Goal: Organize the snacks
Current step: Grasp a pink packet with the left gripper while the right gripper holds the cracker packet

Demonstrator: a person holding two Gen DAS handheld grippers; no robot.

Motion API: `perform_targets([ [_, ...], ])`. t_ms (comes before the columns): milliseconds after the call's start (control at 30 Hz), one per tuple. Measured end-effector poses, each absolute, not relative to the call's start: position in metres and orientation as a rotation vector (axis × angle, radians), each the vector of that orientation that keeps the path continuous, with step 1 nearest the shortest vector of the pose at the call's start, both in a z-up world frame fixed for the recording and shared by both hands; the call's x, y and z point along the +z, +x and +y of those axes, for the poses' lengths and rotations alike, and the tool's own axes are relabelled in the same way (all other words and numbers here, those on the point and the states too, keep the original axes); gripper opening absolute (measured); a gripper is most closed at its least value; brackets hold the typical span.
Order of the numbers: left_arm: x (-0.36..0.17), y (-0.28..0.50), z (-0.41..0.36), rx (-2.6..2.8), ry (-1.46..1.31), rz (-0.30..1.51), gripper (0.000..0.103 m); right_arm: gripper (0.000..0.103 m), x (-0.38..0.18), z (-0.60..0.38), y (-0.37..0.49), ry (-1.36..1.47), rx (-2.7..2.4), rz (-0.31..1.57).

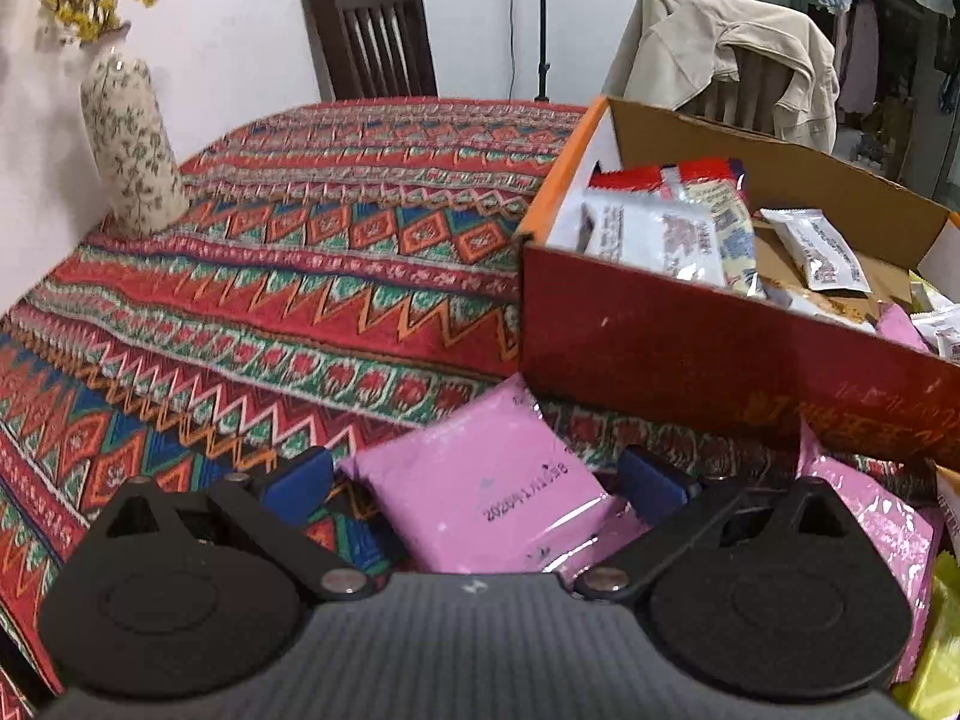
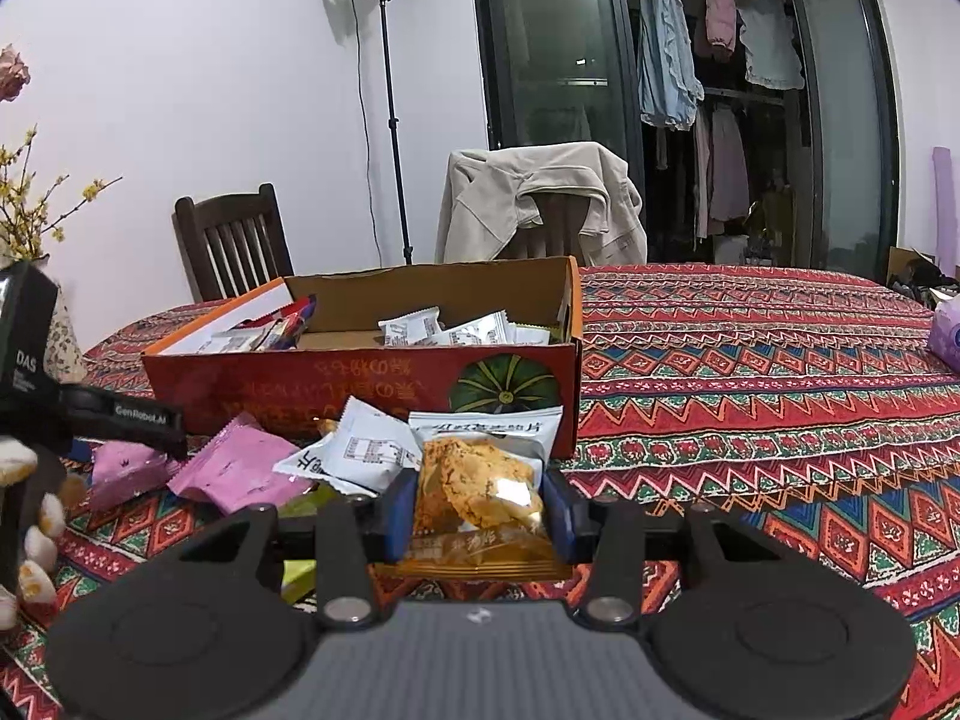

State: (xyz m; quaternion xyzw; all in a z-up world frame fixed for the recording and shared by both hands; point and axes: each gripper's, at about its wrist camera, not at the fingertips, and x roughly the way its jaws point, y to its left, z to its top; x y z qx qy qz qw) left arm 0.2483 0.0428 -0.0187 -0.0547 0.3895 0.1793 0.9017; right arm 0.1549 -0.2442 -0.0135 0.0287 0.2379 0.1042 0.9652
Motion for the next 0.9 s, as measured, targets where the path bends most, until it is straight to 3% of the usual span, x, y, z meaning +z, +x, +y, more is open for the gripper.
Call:
perform_targets([
  [600,-0.018,0.206,0.059,0.343,-0.145,0.809,0.103,0.044,-0.014,-0.243,0.156,0.063,0.211,0.484],
  [900,-0.016,0.22,0.052,0.389,-0.155,0.814,0.103,0.044,-0.016,-0.244,0.158,0.068,0.206,0.495],
])
